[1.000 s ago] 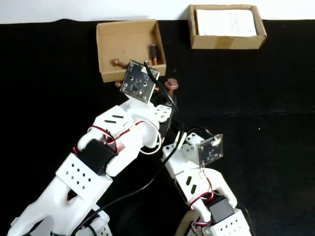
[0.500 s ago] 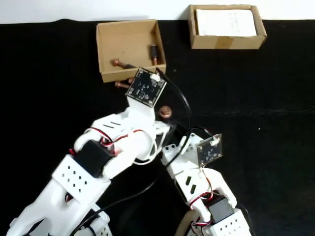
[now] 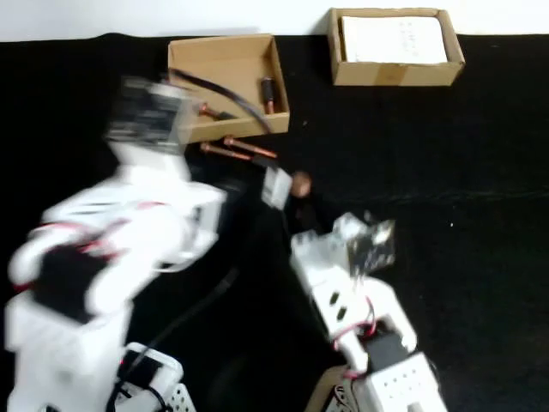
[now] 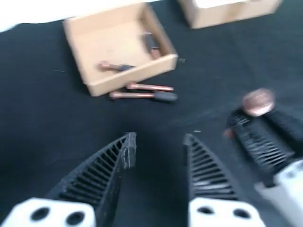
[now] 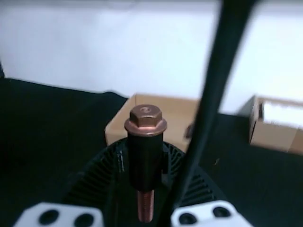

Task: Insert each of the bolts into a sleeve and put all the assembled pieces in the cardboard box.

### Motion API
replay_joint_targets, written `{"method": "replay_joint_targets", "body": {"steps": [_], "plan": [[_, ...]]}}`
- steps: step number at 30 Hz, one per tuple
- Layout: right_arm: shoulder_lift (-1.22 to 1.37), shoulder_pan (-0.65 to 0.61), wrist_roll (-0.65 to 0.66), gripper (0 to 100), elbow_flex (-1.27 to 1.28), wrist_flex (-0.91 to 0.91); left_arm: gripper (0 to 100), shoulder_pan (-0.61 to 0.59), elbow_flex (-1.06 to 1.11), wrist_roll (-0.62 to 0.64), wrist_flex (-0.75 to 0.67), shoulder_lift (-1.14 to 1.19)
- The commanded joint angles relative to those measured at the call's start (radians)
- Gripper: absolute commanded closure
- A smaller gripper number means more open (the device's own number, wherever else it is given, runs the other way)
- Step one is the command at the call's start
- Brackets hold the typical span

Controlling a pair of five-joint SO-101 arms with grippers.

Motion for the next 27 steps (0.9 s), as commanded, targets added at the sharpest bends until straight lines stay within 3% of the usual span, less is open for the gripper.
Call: {"method": "replay_joint_targets", "body": {"steps": [1,10,15,18,27], "plan": [[0.361,0.010,0.014,99.2,-0.266,-0.130,96,-0.116,-0.019,-0.049,0.034,-0.004],[1.247,0.016,0.015,99.2,-0.967,-0.298,99,-0.343,0.213,-0.135,0.049,-0.114],[1.679,0.027,0.015,98.2,-1.395,-0.297,99,-0.453,0.412,-0.176,-0.054,-0.292],[1.910,0.025,0.015,92.3,-1.633,-0.297,99,-0.539,0.561,-0.180,-0.140,-0.380],[2.451,0.027,0.014,87.2,-2.279,-0.117,99,-0.645,0.753,-0.180,-0.215,-0.417]]}}
